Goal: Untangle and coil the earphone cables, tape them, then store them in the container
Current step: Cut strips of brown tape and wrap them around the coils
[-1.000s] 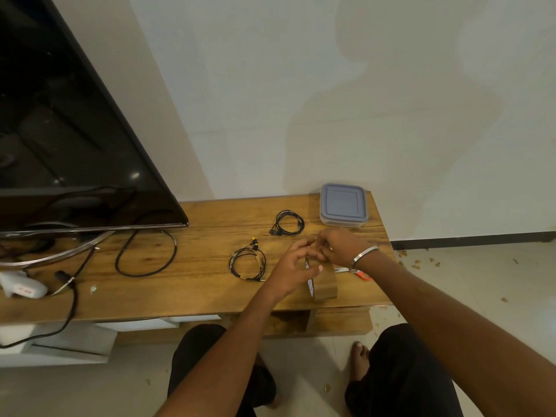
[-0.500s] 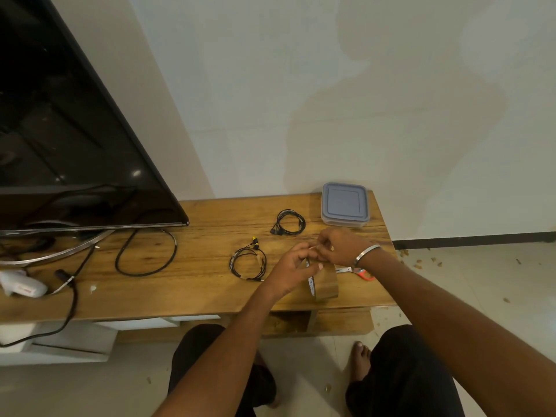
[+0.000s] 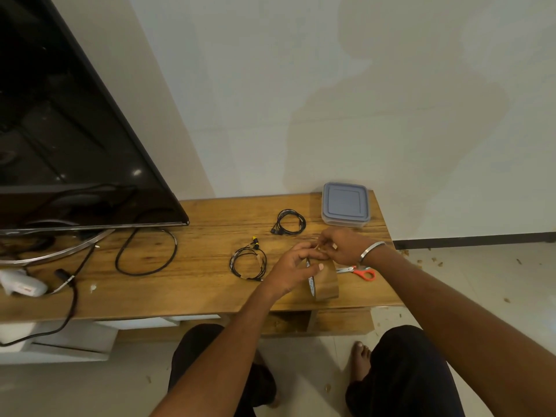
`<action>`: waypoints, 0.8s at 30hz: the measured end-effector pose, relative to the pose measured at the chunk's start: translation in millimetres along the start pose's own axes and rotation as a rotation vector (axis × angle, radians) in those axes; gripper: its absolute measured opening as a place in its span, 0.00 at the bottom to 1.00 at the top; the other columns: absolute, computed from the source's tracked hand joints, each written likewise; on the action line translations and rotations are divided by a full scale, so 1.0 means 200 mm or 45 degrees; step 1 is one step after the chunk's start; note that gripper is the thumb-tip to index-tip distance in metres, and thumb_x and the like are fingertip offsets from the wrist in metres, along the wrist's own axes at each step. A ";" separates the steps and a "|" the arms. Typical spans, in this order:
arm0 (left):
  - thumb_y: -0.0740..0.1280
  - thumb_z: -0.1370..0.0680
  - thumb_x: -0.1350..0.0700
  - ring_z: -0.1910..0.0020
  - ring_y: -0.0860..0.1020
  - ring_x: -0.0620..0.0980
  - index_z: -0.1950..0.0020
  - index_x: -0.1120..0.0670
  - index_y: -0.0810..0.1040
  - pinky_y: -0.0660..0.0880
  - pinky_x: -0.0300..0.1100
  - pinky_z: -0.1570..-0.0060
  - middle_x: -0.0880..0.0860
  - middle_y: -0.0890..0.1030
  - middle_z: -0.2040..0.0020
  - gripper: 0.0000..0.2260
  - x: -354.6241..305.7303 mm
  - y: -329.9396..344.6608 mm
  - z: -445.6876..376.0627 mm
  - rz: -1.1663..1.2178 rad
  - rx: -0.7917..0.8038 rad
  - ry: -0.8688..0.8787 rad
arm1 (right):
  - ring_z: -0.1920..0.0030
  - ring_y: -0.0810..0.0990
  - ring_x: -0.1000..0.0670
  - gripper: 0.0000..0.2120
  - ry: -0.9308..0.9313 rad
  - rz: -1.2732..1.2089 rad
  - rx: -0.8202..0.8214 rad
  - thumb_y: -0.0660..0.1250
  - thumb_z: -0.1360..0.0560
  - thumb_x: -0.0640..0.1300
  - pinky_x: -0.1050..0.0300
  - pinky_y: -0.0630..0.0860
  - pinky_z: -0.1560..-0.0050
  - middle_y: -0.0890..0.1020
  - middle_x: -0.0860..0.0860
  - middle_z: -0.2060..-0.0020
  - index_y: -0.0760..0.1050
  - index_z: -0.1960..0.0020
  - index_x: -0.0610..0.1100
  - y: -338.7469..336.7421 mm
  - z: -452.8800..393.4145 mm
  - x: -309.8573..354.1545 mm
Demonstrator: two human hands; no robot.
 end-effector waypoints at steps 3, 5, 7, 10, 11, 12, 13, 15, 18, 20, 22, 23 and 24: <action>0.72 0.25 0.60 0.31 0.69 0.40 0.45 0.55 0.83 0.64 0.41 0.29 0.49 0.72 0.32 0.09 0.00 0.00 0.00 0.009 0.009 0.009 | 0.47 0.78 0.49 0.14 -0.006 -0.018 0.063 0.66 0.26 0.45 0.55 0.76 0.46 0.79 0.49 0.47 0.75 0.41 0.45 0.00 0.00 -0.01; 0.72 0.25 0.60 0.31 0.69 0.38 0.46 0.56 0.83 0.63 0.37 0.30 0.48 0.72 0.32 0.08 0.00 0.00 0.01 0.008 0.014 0.008 | 0.47 0.78 0.49 0.13 -0.010 -0.026 0.059 0.66 0.26 0.43 0.55 0.76 0.45 0.80 0.49 0.46 0.75 0.41 0.45 0.00 0.00 -0.02; 0.72 0.25 0.61 0.32 0.69 0.36 0.46 0.56 0.83 0.63 0.35 0.32 0.46 0.71 0.32 0.08 -0.01 0.01 0.01 0.005 0.017 0.002 | 0.47 0.78 0.49 0.12 -0.002 -0.007 0.026 0.66 0.25 0.43 0.55 0.75 0.46 0.80 0.48 0.47 0.75 0.42 0.45 0.00 -0.01 -0.02; 0.72 0.25 0.60 0.33 0.70 0.35 0.47 0.55 0.83 0.63 0.35 0.32 0.43 0.72 0.34 0.07 -0.01 0.00 0.01 -0.010 0.029 0.000 | 0.49 0.79 0.47 0.10 0.020 0.032 -0.055 0.65 0.24 0.44 0.55 0.75 0.48 0.81 0.46 0.49 0.77 0.44 0.43 0.00 -0.02 0.01; 0.72 0.25 0.60 0.33 0.70 0.35 0.48 0.54 0.84 0.64 0.36 0.32 0.42 0.72 0.34 0.07 -0.02 0.00 0.01 -0.019 0.032 0.004 | 0.50 0.79 0.46 0.10 0.020 0.043 -0.086 0.65 0.24 0.45 0.55 0.74 0.49 0.81 0.46 0.51 0.78 0.45 0.43 0.00 -0.03 0.02; 0.72 0.25 0.60 0.33 0.70 0.36 0.48 0.54 0.84 0.64 0.37 0.32 0.42 0.73 0.35 0.07 -0.02 0.00 0.01 -0.028 0.035 0.009 | 0.51 0.79 0.46 0.10 0.016 0.053 -0.113 0.65 0.24 0.46 0.56 0.74 0.50 0.81 0.46 0.52 0.79 0.47 0.42 -0.01 -0.04 0.02; 0.71 0.25 0.59 0.33 0.70 0.37 0.48 0.53 0.84 0.64 0.39 0.31 0.43 0.73 0.35 0.07 -0.02 0.00 0.01 -0.039 0.034 0.015 | 0.52 0.79 0.47 0.10 0.010 0.057 -0.134 0.65 0.24 0.47 0.56 0.74 0.52 0.81 0.45 0.53 0.79 0.48 0.42 -0.01 -0.04 0.03; 0.71 0.24 0.58 0.32 0.70 0.39 0.46 0.53 0.84 0.64 0.42 0.29 0.46 0.74 0.35 0.07 -0.01 0.00 0.01 -0.064 0.032 0.022 | 0.54 0.78 0.48 0.10 0.006 0.047 -0.163 0.65 0.24 0.47 0.57 0.73 0.54 0.82 0.45 0.54 0.80 0.50 0.42 -0.01 -0.04 0.02; 0.71 0.24 0.57 0.32 0.70 0.40 0.45 0.53 0.84 0.64 0.44 0.29 0.47 0.75 0.35 0.08 -0.02 0.00 0.01 -0.071 0.032 0.033 | 0.54 0.78 0.48 0.10 0.019 0.020 -0.175 0.65 0.23 0.48 0.56 0.74 0.53 0.82 0.45 0.54 0.80 0.50 0.42 -0.01 -0.03 0.02; 0.70 0.23 0.57 0.33 0.69 0.37 0.45 0.53 0.84 0.64 0.41 0.29 0.46 0.74 0.36 0.08 -0.01 0.00 0.01 -0.081 0.032 0.025 | 0.53 0.78 0.47 0.10 0.027 -0.003 -0.172 0.65 0.23 0.47 0.56 0.74 0.52 0.81 0.45 0.54 0.79 0.49 0.42 -0.01 -0.02 0.02; 0.70 0.23 0.57 0.35 0.69 0.33 0.44 0.53 0.84 0.64 0.38 0.31 0.44 0.73 0.36 0.08 0.00 0.00 0.01 -0.091 0.028 0.015 | 0.52 0.78 0.47 0.10 0.030 -0.028 -0.137 0.65 0.23 0.47 0.57 0.73 0.52 0.81 0.45 0.53 0.79 0.48 0.42 0.00 -0.02 0.01; 0.70 0.23 0.57 0.35 0.69 0.32 0.44 0.53 0.84 0.64 0.38 0.31 0.45 0.73 0.36 0.09 0.01 0.00 0.01 -0.101 0.022 0.010 | 0.52 0.79 0.47 0.09 0.025 -0.038 -0.113 0.65 0.23 0.46 0.57 0.73 0.52 0.82 0.46 0.53 0.78 0.48 0.42 0.00 -0.02 0.01; 0.70 0.23 0.57 0.35 0.68 0.31 0.43 0.53 0.83 0.64 0.38 0.31 0.46 0.72 0.35 0.09 0.01 0.00 0.01 -0.115 0.015 0.006 | 0.51 0.79 0.47 0.09 0.018 -0.041 -0.090 0.66 0.24 0.46 0.58 0.74 0.52 0.82 0.46 0.53 0.78 0.48 0.42 0.00 -0.03 0.01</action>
Point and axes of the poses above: each hand's wrist, its own z-axis away from the middle knuckle, its own y-axis out of the palm, x = y × z, the point moved 5 cm from there along -z, towards the middle knuckle
